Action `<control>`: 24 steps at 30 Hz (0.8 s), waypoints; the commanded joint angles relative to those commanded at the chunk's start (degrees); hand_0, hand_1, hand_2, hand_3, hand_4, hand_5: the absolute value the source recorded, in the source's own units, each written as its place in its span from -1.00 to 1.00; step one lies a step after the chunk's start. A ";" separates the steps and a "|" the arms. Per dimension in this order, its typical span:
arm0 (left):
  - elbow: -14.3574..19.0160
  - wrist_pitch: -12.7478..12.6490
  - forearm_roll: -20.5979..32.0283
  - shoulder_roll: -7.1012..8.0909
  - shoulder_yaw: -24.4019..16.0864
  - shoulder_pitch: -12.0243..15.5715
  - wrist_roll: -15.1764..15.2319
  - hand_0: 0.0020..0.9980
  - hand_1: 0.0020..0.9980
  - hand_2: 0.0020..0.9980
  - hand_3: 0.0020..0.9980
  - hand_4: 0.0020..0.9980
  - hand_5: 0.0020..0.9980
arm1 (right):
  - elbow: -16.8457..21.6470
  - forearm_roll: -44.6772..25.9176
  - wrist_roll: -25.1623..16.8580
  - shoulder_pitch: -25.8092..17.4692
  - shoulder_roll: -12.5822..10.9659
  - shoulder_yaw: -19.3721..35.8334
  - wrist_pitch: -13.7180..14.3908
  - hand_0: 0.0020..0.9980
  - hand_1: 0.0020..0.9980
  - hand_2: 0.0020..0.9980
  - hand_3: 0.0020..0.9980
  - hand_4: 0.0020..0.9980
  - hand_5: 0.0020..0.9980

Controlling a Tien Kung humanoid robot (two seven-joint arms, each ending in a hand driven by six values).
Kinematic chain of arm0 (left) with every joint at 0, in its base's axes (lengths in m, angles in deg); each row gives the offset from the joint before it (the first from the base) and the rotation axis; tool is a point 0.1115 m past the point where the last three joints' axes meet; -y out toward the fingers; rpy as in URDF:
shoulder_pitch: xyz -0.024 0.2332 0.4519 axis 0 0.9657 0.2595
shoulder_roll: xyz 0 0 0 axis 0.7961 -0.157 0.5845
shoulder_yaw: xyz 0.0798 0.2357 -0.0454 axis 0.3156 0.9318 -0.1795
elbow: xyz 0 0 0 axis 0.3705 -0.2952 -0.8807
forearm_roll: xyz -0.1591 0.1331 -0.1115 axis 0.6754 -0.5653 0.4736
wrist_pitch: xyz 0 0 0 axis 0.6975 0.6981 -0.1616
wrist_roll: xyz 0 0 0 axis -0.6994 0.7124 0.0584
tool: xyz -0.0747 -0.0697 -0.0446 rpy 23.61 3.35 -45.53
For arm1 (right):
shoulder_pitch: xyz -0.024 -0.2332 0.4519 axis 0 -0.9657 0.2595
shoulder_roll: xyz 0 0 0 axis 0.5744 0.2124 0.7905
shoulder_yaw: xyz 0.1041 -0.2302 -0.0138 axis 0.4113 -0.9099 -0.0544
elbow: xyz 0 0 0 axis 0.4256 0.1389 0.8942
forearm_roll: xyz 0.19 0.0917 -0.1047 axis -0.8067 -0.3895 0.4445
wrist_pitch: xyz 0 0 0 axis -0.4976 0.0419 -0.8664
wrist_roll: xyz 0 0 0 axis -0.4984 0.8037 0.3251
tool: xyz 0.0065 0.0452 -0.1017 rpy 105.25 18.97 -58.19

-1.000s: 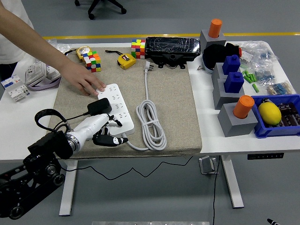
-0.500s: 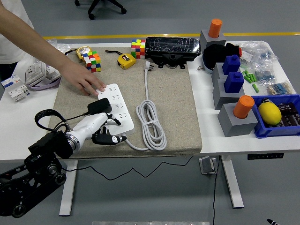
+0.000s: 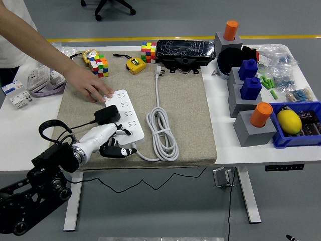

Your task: Put the plug near the board,insert it into the board,press the button,pull the plug out

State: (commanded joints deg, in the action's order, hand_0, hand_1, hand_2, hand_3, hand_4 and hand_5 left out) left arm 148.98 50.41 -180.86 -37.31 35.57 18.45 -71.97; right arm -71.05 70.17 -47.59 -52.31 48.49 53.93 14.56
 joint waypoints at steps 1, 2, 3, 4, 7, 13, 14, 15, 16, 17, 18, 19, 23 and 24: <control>-0.11 -1.68 1.26 -0.04 -0.25 -0.03 1.62 -0.71 -0.81 -0.61 0.31 0.76 0.05 | 0.00 0.00 0.01 0.00 -0.01 -0.02 -0.01 0.31 0.30 0.32 0.15 0.99 0.13; -0.53 -3.70 2.89 -0.11 -0.53 -0.20 3.54 -0.71 -0.81 -0.61 0.31 0.76 0.05 | -0.03 -0.05 0.01 0.01 0.02 0.00 -0.01 0.31 0.30 0.32 0.15 0.99 0.13; -1.03 -5.43 3.99 -0.17 -0.76 -0.39 5.09 -0.71 -0.81 -0.61 0.31 0.76 0.05 | -0.05 -0.09 0.01 0.02 0.04 0.00 -0.01 0.31 0.30 0.32 0.15 0.99 0.13; -1.59 -7.04 4.36 -0.23 -0.96 -0.59 6.43 -0.71 -0.81 -0.61 0.31 0.76 0.05 | -0.04 -0.11 0.01 0.03 0.05 0.00 -0.03 0.31 0.30 0.32 0.15 0.99 0.13; -3.68 -10.86 4.55 -0.39 -1.65 -1.41 8.92 -0.46 -0.58 -0.37 0.23 0.74 -0.03 | -0.05 -0.16 0.01 0.08 0.04 0.02 -0.03 0.31 0.30 0.32 0.14 0.99 0.12; -7.56 -12.92 -1.46 -1.39 -3.51 -2.96 9.05 -0.12 0.03 0.04 0.21 0.76 -0.12 | -0.05 -0.25 0.00 0.11 0.00 -0.06 -0.02 0.31 0.31 0.32 0.14 0.99 0.12; -8.27 -12.88 -2.57 -1.58 -3.80 -3.25 8.83 -0.12 0.03 0.04 0.21 0.76 -0.12 | -0.05 -0.28 0.01 0.11 0.02 -0.08 -0.03 0.31 0.31 0.32 0.14 0.99 0.12; -8.88 -12.66 -3.52 -1.75 -4.06 -3.51 8.49 -0.12 0.03 0.04 0.21 0.76 -0.12 | -0.06 -0.27 0.01 0.13 0.03 -0.10 -0.03 0.31 0.31 0.32 0.14 0.99 0.12; -9.63 -12.38 -4.46 -1.91 -4.32 -3.84 8.07 -0.12 0.03 0.04 0.21 0.76 -0.12 | -0.04 -0.29 0.01 0.13 0.03 -0.11 -0.04 0.31 0.31 0.32 0.14 0.99 0.12; -10.59 -12.06 -5.26 -2.11 -4.55 -4.23 7.64 -0.12 0.03 0.04 0.21 0.76 -0.12 | -0.02 -0.33 0.01 0.14 0.02 -0.15 -0.04 0.31 0.31 0.32 0.14 0.99 0.12; -11.39 -11.78 -5.87 -2.26 -4.69 -4.53 7.28 0.34 0.35 0.29 0.24 0.80 -0.17 | -0.02 -0.34 0.01 0.16 0.01 -0.17 -0.04 0.31 0.31 0.32 0.14 0.99 0.12; -12.05 -11.58 -6.29 -2.37 -4.79 -4.77 7.03 0.34 0.35 0.29 0.24 0.80 -0.17 | -0.02 -0.34 0.01 0.16 0.01 -0.17 -0.03 0.31 0.31 0.32 0.14 0.99 0.12; -14.04 -10.50 -6.61 -2.54 -4.90 -5.58 6.22 0.34 0.35 0.29 0.24 0.80 -0.17 | -0.02 -0.35 0.02 0.22 -0.08 -0.21 -0.04 0.31 0.31 0.32 0.14 0.99 0.12; -14.33 -10.16 -6.66 -2.55 -4.85 -5.71 5.99 0.38 0.38 0.31 0.26 0.80 -0.15 | -0.02 -0.35 0.02 0.23 -0.08 -0.17 -0.04 0.31 0.31 0.32 0.15 0.99 0.12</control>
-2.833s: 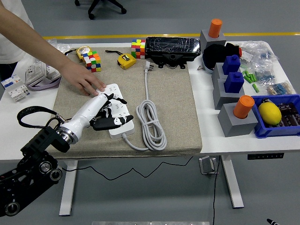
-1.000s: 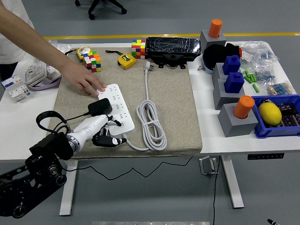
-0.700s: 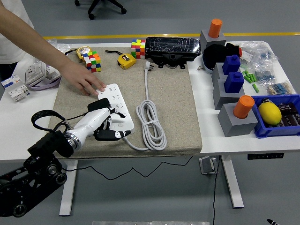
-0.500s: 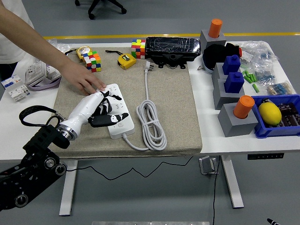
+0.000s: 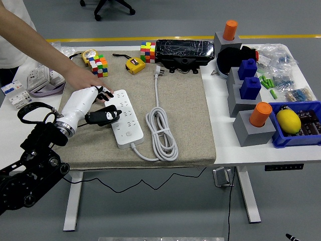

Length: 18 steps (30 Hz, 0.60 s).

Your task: Put the plug near the board,insert it into the board,press the button,pull the plug out

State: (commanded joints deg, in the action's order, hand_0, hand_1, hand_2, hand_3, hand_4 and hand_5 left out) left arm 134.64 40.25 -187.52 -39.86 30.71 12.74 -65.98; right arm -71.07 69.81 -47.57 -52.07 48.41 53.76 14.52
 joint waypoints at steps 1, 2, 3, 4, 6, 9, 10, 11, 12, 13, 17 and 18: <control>-0.42 0.55 -0.04 0.01 0.17 -0.16 -0.37 0.38 0.38 0.31 0.26 0.80 -0.15 | 0.00 0.02 0.01 0.01 0.02 0.07 0.01 0.31 0.31 0.32 0.15 0.99 0.12; -0.73 0.77 0.02 0.01 0.31 -0.26 -0.50 0.38 0.38 0.31 0.26 0.80 -0.15 | 0.02 0.01 0.00 0.01 0.02 0.10 0.01 0.31 0.31 0.32 0.15 0.99 0.12; -0.96 1.00 0.00 0.00 0.45 -0.33 -0.66 0.38 0.38 0.31 0.26 0.80 -0.15 | 0.02 -0.01 0.00 0.01 0.02 0.09 -0.01 0.31 0.31 0.32 0.15 0.99 0.12; -1.26 1.25 0.03 -0.01 0.61 -0.41 -0.82 0.38 0.38 0.31 0.26 0.80 -0.15 | 0.00 0.00 0.00 0.02 0.02 0.11 0.00 0.31 0.31 0.32 0.15 0.99 0.12; -2.09 1.85 0.19 -0.09 1.08 -0.65 -1.17 0.37 0.36 0.30 0.26 0.84 -0.19 | -0.01 -0.01 0.01 0.04 0.03 0.13 0.00 0.30 0.30 0.32 0.14 0.99 0.13; -3.26 2.83 -0.06 -0.30 1.81 -0.99 -1.85 0.37 0.36 0.30 0.26 0.84 -0.19 | 0.00 -0.02 0.01 0.07 0.02 0.13 0.01 0.30 0.30 0.32 0.14 0.99 0.13; -3.59 3.03 -0.03 -0.37 2.03 -1.09 -1.99 0.37 0.36 0.30 0.26 0.84 -0.19 | 0.01 -0.03 0.01 0.08 0.01 0.11 0.01 0.30 0.30 0.32 0.14 0.99 0.13; -3.86 3.12 0.09 -0.43 2.24 -1.19 -2.05 0.37 0.36 0.30 0.26 0.84 -0.19 | 0.03 -0.03 0.00 0.08 0.01 0.09 0.00 0.30 0.30 0.32 0.14 0.99 0.13; -4.31 3.21 0.31 -0.55 2.60 -1.40 -2.09 0.29 0.25 0.13 0.18 0.78 -0.32 | 0.05 -0.04 0.00 0.10 0.00 0.06 0.01 0.31 0.30 0.32 0.14 0.99 0.12; -4.65 3.26 0.42 -0.65 2.86 -1.55 -2.09 0.29 0.25 0.13 0.18 0.78 -0.32 | 0.06 -0.04 0.00 0.10 0.00 0.05 0.00 0.31 0.30 0.32 0.14 0.99 0.12; -5.66 3.92 0.72 -1.05 3.58 -2.06 -2.34 0.29 0.25 0.13 0.18 0.78 -0.32 | 0.06 -0.06 0.01 0.05 -0.03 -0.10 -0.01 0.31 0.30 0.32 0.14 0.99 0.12; -5.80 4.07 0.98 -1.12 3.66 -2.13 -2.33 0.07 0.06 -0.02 0.10 0.67 -0.67 | 0.05 -0.06 0.01 0.03 -0.04 -0.12 0.00 0.31 0.31 0.32 0.15 0.99 0.12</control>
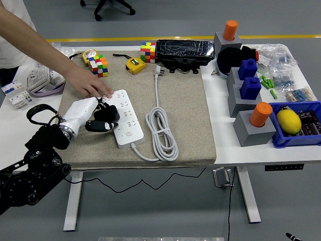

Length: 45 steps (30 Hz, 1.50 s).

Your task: Put the plug near the board,insert it into the board,press the button,pull the plug out

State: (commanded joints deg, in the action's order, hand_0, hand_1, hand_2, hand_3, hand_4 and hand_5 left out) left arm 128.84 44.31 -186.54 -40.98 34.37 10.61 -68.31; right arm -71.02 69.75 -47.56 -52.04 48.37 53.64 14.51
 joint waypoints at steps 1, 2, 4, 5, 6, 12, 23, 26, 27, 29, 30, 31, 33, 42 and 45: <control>-0.16 0.05 0.29 -0.09 0.08 -0.08 0.03 0.07 0.06 -0.02 0.10 0.67 -0.67 | 0.00 -0.01 0.00 -0.04 -0.02 -0.03 0.00 0.31 0.31 0.32 0.15 0.99 0.12; -0.34 -0.05 0.50 -0.17 0.18 -0.17 0.13 0.07 0.06 -0.02 0.10 0.67 -0.67 | 0.00 -0.02 0.00 -0.07 -0.05 -0.08 0.01 0.31 0.31 0.32 0.15 0.99 0.12; -0.57 -0.50 0.92 -0.25 0.27 -0.31 0.48 0.07 0.06 -0.02 0.10 0.67 -0.67 | -0.01 0.01 0.01 -0.03 -0.09 -0.14 0.02 0.31 0.31 0.32 0.15 0.99 0.12; -0.68 -1.11 0.91 -0.27 0.45 -0.42 0.79 0.07 0.06 -0.02 0.10 0.67 -0.67 | 0.00 -0.03 0.00 -0.01 -0.11 -0.14 0.03 0.31 0.31 0.32 0.15 0.99 0.12; -0.77 -1.60 0.87 -0.25 0.61 -0.48 1.06 -0.11 -0.12 -0.14 0.02 0.44 -0.87 | 0.00 -0.02 0.01 0.00 -0.11 -0.14 0.03 0.31 0.31 0.32 0.14 0.99 0.13; -1.13 -3.49 1.04 -0.17 1.10 -0.58 2.03 -0.11 -0.12 -0.14 0.02 0.44 -0.87 | 0.01 -0.05 0.00 0.04 -0.16 -0.19 0.02 0.31 0.31 0.32 0.14 0.99 0.12; -0.90 -5.91 3.70 0.18 0.60 0.00 4.33 -0.13 -0.13 -0.17 0.02 0.38 -0.97 | 0.03 -0.09 -0.01 0.00 -0.23 -0.53 -0.02 0.31 0.31 0.32 0.14 0.99 0.12; -0.10 -6.19 4.35 0.55 -0.98 1.05 4.82 -0.13 -0.13 -0.18 0.02 0.38 -0.98 | 0.03 -0.06 -0.01 -0.07 -0.31 -0.72 -0.01 0.31 0.30 0.32 0.14 0.99 0.12; 0.20 -6.31 4.29 0.73 -1.48 1.37 4.96 -0.13 -0.13 -0.18 0.02 0.38 -0.98 | 0.03 -0.04 -0.01 -0.08 -0.32 -0.71 -0.01 0.31 0.30 0.32 0.14 0.99 0.12; 0.81 -6.60 4.13 1.30 -2.40 2.07 5.30 -0.13 -0.13 -0.18 0.02 0.38 -0.98 | -0.01 0.03 0.01 -0.15 -0.32 -0.57 0.00 0.31 0.30 0.32 0.14 0.99 0.12; 0.96 -6.84 3.87 1.57 -2.63 2.33 5.50 -0.13 -0.13 -0.18 0.02 0.38 -0.98 | -0.01 0.07 0.02 -0.20 -0.32 -0.50 -0.01 0.31 0.30 0.32 0.14 0.99 0.12; 1.09 -7.12 3.79 1.93 -3.06 2.69 5.77 -0.14 -0.13 -0.18 0.02 0.38 -0.97 | 0.00 0.09 0.01 -0.25 -0.33 -0.39 0.01 0.31 0.30 0.32 0.14 0.99 0.12; 1.22 -7.29 3.75 2.48 -3.80 3.26 5.90 -0.14 -0.13 -0.18 0.02 0.38 -0.97 | -0.02 0.15 0.02 -0.33 -0.30 -0.22 0.02 0.31 0.30 0.32 0.14 0.99 0.12; -1.44 -4.68 5.49 2.72 -3.31 3.66 5.59 0.02 -0.03 -0.03 0.08 0.42 -0.94 | 0.09 0.21 -0.01 -0.27 -0.07 -0.02 0.00 0.31 0.30 0.32 0.14 0.99 0.12; -2.19 -3.94 5.88 2.42 -3.23 3.77 5.33 0.02 -0.03 -0.03 0.08 0.42 -0.94 | 0.27 0.25 -0.01 -0.26 -0.05 0.08 -0.01 0.31 0.30 0.32 0.14 0.99 0.12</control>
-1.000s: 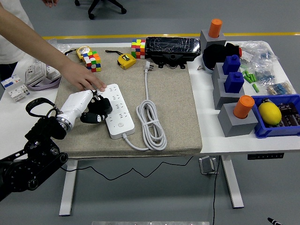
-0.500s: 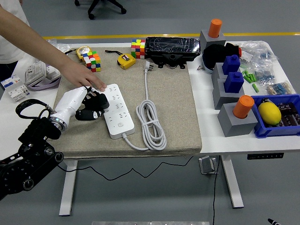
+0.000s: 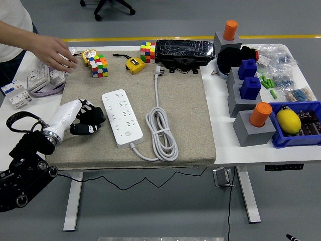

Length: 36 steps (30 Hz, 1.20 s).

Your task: Put the plug near the board,insert it into the board,press the button,pull the plug out

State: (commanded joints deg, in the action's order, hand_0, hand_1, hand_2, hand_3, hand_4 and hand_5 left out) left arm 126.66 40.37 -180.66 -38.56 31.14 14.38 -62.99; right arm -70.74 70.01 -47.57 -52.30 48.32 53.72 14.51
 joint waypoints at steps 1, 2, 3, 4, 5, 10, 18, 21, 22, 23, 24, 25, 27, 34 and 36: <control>-0.20 0.29 0.14 -0.05 0.01 0.03 -0.15 0.02 -0.03 -0.03 0.08 0.42 -0.94 | 0.04 0.03 -0.01 -0.02 0.00 0.07 0.02 0.31 0.30 0.32 0.14 0.99 0.12; -0.43 0.49 0.27 -0.08 0.04 0.02 -0.25 0.02 -0.03 -0.03 0.08 0.42 -0.94 | 0.05 0.05 0.00 -0.03 0.00 0.09 0.02 0.31 0.30 0.32 0.14 0.99 0.12; -0.54 0.63 0.33 -0.08 0.03 0.00 -0.33 0.02 -0.03 -0.03 0.08 0.42 -0.94 | 0.04 0.06 0.02 -0.03 -0.01 0.08 0.01 0.31 0.30 0.32 0.14 0.99 0.12; -0.63 0.85 0.37 -0.08 -0.02 -0.02 -0.47 0.23 0.16 0.05 0.13 0.51 -0.84 | 0.03 0.09 0.03 0.00 -0.02 0.06 0.01 0.31 0.30 0.32 0.14 0.99 0.12; -0.79 1.04 0.41 -0.07 -0.06 -0.08 -0.64 0.23 0.16 0.05 0.13 0.51 -0.84 | 0.04 0.10 0.02 0.01 -0.01 0.15 0.02 0.31 0.30 0.32 0.14 0.99 0.12; -1.19 1.09 0.30 0.00 -0.20 -0.12 -0.75 0.45 0.50 0.32 0.34 0.94 -0.54 | -0.02 0.13 0.07 0.02 0.09 0.32 -0.03 0.31 0.30 0.31 0.14 0.99 0.12; -1.08 0.94 -0.11 -0.09 -0.65 0.16 -0.31 0.53 0.62 0.53 0.64 1.00 -0.19 | 0.11 0.19 0.04 0.13 0.06 0.36 -0.04 0.31 0.30 0.31 0.14 0.99 0.12; -0.12 1.03 -0.33 0.07 -1.10 0.48 0.12 0.53 0.62 0.53 0.64 1.00 -0.19 | 0.10 0.20 0.03 0.11 0.08 0.36 -0.04 0.31 0.30 0.31 0.14 0.99 0.12; 0.21 0.82 -0.45 0.11 -1.25 0.60 0.38 0.58 0.69 0.66 0.76 1.00 -0.01 | 0.06 0.19 0.04 0.11 0.08 0.33 -0.04 0.31 0.30 0.31 0.14 0.99 0.12; 0.47 0.62 -0.56 0.14 -1.39 0.71 0.60 0.58 0.69 0.66 0.76 1.00 -0.01 | 0.05 0.20 0.04 0.12 0.09 0.32 -0.05 0.31 0.30 0.31 0.14 0.99 0.12; 1.22 0.16 -0.47 0.24 -1.82 1.02 1.07 0.58 0.69 0.66 0.76 1.00 -0.01 | 0.05 0.20 0.04 0.10 0.10 0.33 -0.04 0.31 0.30 0.31 0.14 0.99 0.12; 1.90 -0.30 -0.19 0.34 -2.18 1.30 1.55 0.58 0.69 0.66 0.76 1.00 -0.01 | 0.05 0.20 0.03 0.09 0.10 0.34 -0.04 0.31 0.30 0.31 0.14 0.99 0.12; 3.48 -2.19 1.39 0.55 -3.12 2.02 3.39 0.58 0.69 0.66 0.76 1.00 -0.01 | 0.02 0.24 0.03 0.17 0.10 0.33 -0.04 0.31 0.30 0.31 0.14 0.99 0.12; 8.38 -9.19 12.87 -0.27 -8.91 5.17 9.35 0.37 0.36 0.21 0.26 0.82 -0.34 | -0.29 0.28 -0.04 0.36 0.17 0.53 -0.01 0.31 0.30 0.31 0.14 0.99 0.12; 8.64 -9.81 13.15 -1.04 -11.22 6.11 9.39 0.37 0.36 0.21 0.26 0.82 -0.34 | -0.41 0.36 0.06 0.39 0.25 0.71 -0.02 0.31 0.30 0.31 0.14 0.99 0.12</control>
State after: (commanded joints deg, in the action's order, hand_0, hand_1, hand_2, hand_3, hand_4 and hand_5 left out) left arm 135.30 30.55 -167.51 -39.60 19.93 20.48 -53.59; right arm -71.16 70.37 -47.51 -51.91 48.57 54.43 14.49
